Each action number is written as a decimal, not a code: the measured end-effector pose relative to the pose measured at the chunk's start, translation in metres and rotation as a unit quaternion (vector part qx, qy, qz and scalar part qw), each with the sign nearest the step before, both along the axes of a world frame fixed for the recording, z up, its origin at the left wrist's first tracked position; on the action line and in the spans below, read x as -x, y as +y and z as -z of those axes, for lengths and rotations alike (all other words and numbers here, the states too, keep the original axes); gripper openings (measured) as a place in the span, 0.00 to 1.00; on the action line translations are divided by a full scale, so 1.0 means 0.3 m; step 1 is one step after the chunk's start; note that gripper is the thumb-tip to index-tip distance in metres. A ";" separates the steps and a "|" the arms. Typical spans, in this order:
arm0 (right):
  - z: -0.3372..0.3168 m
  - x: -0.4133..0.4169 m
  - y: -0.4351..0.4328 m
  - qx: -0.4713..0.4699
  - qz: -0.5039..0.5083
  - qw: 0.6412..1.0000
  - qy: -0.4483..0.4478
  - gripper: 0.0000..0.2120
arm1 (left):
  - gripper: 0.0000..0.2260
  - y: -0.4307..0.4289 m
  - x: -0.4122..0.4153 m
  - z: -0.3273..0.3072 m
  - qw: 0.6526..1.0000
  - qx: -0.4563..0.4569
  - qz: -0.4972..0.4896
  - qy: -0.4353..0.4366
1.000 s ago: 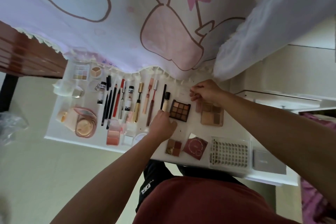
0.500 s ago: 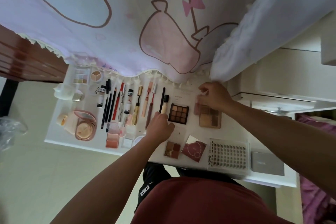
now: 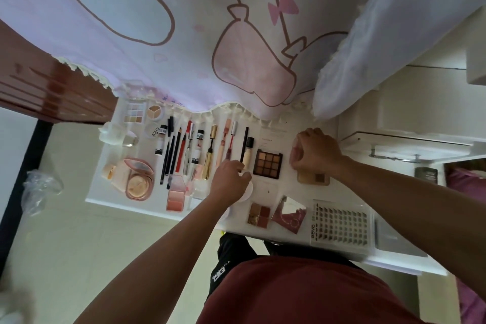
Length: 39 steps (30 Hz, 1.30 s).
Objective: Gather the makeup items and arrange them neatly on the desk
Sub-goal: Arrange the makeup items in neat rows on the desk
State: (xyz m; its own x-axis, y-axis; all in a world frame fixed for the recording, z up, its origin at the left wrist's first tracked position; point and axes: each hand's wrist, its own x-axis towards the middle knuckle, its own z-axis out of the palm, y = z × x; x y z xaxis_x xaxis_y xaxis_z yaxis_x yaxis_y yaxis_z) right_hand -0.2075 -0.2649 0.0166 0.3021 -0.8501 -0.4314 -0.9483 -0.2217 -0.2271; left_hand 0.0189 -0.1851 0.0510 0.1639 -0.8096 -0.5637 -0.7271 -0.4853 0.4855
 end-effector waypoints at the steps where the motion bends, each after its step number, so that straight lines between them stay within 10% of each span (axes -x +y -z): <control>1: -0.015 0.005 -0.003 -0.006 0.014 1.000 -0.013 0.19 | 0.16 -0.005 -0.002 -0.009 1.000 0.003 -0.009 0.008; 13: -0.222 -0.005 0.080 0.098 0.034 0.958 -0.267 0.38 | 0.09 -0.143 0.035 -0.196 0.936 -0.053 -0.132 0.323; 22: -0.280 -0.025 0.101 0.164 0.037 0.927 -0.335 0.36 | 0.01 -0.190 0.076 -0.274 0.920 -0.055 -0.083 0.378; 30: -0.298 -0.003 0.112 0.063 0.091 0.913 -0.394 0.36 | 0.02 -0.206 0.086 -0.296 0.910 -0.040 -0.096 0.402; 39: -0.369 0.025 0.084 -0.166 0.279 0.803 -0.500 0.07 | 0.08 -0.196 0.036 -0.307 0.927 -0.057 -0.043 0.369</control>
